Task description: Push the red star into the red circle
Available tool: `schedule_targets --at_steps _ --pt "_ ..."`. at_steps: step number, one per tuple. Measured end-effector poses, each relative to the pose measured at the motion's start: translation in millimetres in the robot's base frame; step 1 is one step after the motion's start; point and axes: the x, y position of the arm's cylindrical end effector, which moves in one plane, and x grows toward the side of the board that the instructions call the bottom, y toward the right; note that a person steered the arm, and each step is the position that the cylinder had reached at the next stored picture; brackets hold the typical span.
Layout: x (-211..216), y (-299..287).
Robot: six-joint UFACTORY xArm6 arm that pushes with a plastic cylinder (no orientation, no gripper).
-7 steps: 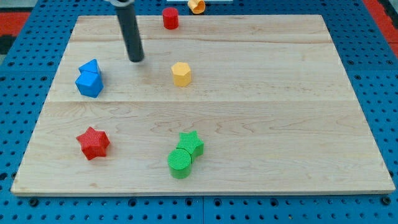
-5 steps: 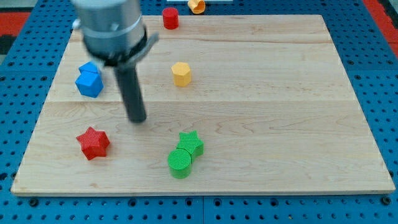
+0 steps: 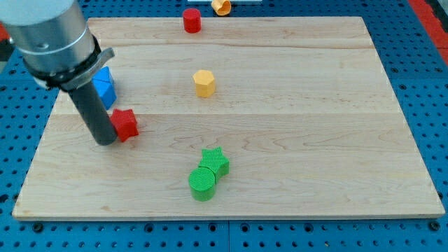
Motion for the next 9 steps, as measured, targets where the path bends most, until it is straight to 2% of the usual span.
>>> schedule_targets --at_steps 1,3,4,5,6,7,8,9 --pt "-20 23" --pt "-14 92" --pt "-50 87" --pt "-42 53" --pt "-45 -15" --pt "-72 -5" --pt "-55 29" --pt "-21 32"
